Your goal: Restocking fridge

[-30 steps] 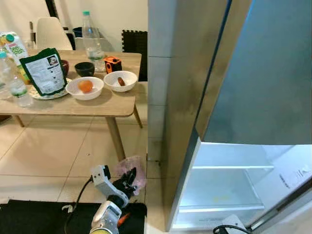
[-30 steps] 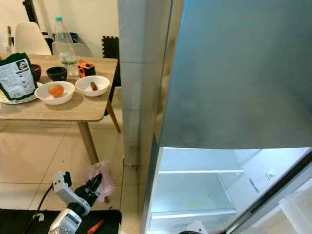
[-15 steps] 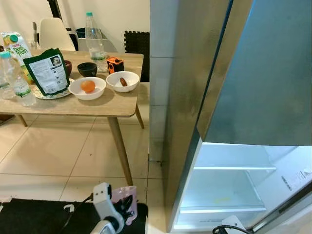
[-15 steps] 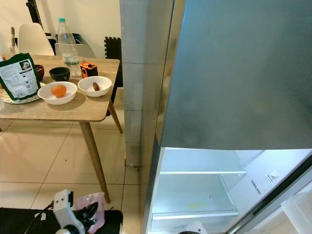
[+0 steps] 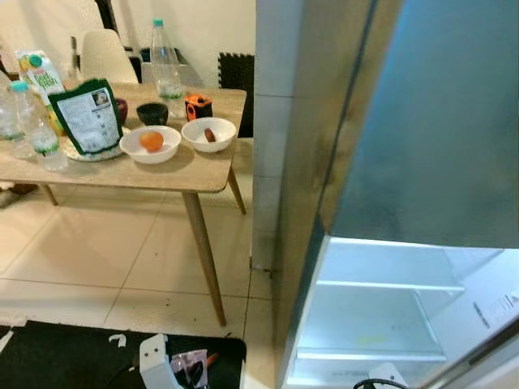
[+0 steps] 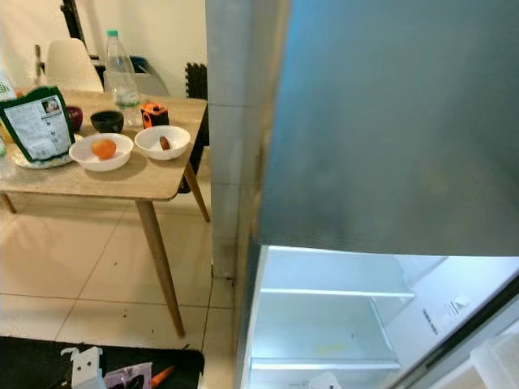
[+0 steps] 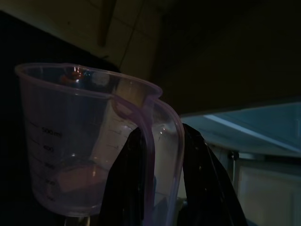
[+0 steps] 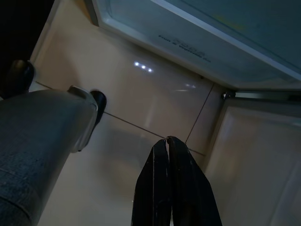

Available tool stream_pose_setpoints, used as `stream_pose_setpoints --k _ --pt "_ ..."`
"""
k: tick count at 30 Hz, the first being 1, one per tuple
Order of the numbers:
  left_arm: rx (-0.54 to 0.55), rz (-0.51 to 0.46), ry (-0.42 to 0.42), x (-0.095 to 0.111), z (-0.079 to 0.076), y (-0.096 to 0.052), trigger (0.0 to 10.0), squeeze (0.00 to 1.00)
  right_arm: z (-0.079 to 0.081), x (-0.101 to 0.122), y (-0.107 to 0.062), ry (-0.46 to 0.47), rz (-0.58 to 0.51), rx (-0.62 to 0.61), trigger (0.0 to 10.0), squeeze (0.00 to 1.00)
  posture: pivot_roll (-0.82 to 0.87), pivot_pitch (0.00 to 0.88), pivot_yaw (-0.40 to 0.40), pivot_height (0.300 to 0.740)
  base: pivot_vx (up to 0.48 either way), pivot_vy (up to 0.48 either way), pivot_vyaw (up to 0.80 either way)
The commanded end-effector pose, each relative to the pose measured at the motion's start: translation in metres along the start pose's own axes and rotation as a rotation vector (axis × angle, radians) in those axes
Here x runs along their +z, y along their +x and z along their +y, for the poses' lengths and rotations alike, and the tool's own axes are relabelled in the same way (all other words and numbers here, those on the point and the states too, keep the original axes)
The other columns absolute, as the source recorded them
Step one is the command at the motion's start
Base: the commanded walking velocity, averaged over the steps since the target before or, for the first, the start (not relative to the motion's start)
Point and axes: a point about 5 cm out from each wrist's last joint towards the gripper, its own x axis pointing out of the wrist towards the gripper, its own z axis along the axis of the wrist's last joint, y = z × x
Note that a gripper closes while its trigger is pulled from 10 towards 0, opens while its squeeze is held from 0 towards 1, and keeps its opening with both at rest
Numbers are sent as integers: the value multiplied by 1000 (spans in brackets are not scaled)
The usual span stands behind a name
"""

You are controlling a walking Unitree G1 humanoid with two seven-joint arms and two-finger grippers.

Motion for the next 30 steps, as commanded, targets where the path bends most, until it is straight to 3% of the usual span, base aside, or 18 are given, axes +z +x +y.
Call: stream_pose_setpoints --k 1,19,30 --pt "1 17 11 -2 -1 0 10000 0 -1 -4 -1 0 17 -4 10000 0 -35 2 -39 740 0 -439 0" --pt "13 41 19 -6 2 -2 10000 0 -4 -4 -1 -15 17 -2 10000 0 -37 0 -43 740 0 -442 0" --pt "44 65 -1 -12 5 -5 10000 0 -5 1 -1 -15 -3 0 10000 0 -38 0 -43 740 0 0 0"
